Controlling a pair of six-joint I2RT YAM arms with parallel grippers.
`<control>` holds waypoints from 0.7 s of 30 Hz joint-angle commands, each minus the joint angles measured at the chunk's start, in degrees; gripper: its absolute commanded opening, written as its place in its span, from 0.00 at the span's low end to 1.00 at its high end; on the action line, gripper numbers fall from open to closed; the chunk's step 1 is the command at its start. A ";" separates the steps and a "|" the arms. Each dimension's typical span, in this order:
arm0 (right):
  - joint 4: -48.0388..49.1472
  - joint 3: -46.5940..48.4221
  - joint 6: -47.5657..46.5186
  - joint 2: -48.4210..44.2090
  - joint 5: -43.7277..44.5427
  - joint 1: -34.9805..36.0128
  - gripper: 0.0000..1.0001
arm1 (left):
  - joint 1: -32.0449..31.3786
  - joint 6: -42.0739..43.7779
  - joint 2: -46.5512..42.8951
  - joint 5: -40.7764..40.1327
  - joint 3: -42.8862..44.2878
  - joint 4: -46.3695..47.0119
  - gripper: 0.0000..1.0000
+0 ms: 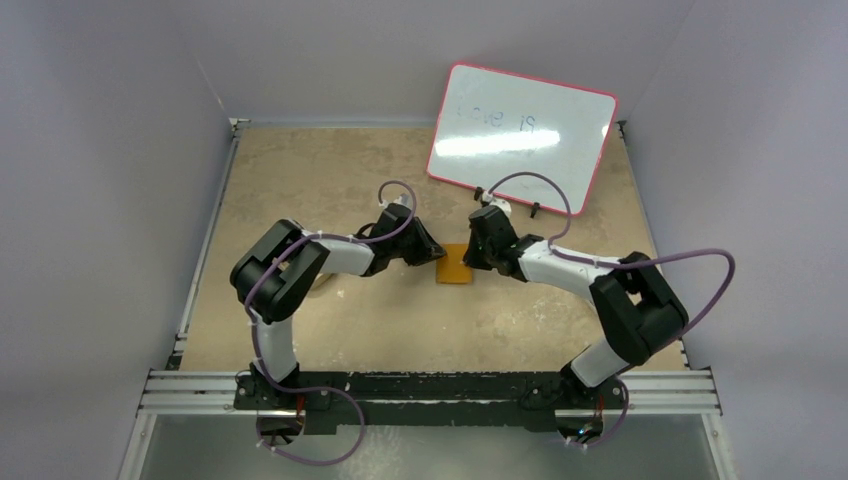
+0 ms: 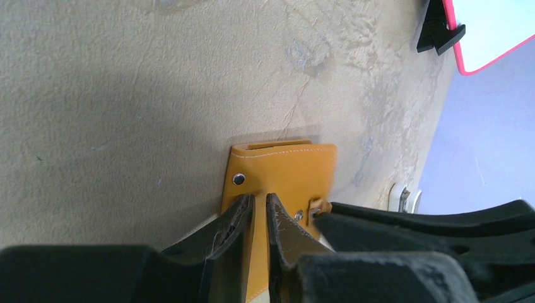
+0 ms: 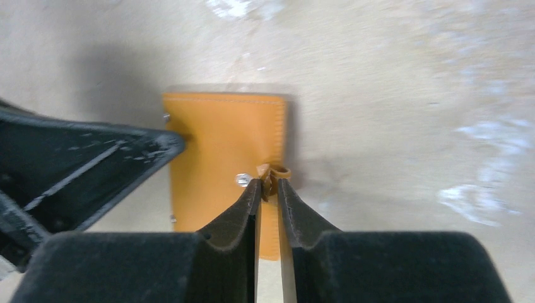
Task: Put the credit cards into the card holder
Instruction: Open the card holder at the center of the board.
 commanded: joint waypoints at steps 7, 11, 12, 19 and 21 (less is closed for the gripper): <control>5.14 -5.53 -3.80 -6.15 -9.85 -4.50 0.07 | 1.42 5.39 3.41 -8.76 -3.09 -15.20 0.15; 3.14 -5.18 -2.89 -6.91 -7.55 -4.65 0.07 | 1.43 5.51 1.37 -8.38 -2.84 -16.07 0.15; 2.52 -5.05 -2.83 -6.97 -6.48 -4.79 0.07 | 1.47 5.52 0.75 -8.05 -2.66 -16.25 0.16; 2.18 -5.81 -4.74 -7.86 -6.05 -5.91 0.00 | 1.42 6.15 -6.82 -4.85 -0.51 -16.25 0.26; 4.63 -6.46 -6.13 -9.21 -9.88 -5.91 0.00 | 1.35 8.32 -8.34 -3.99 1.17 -17.22 0.31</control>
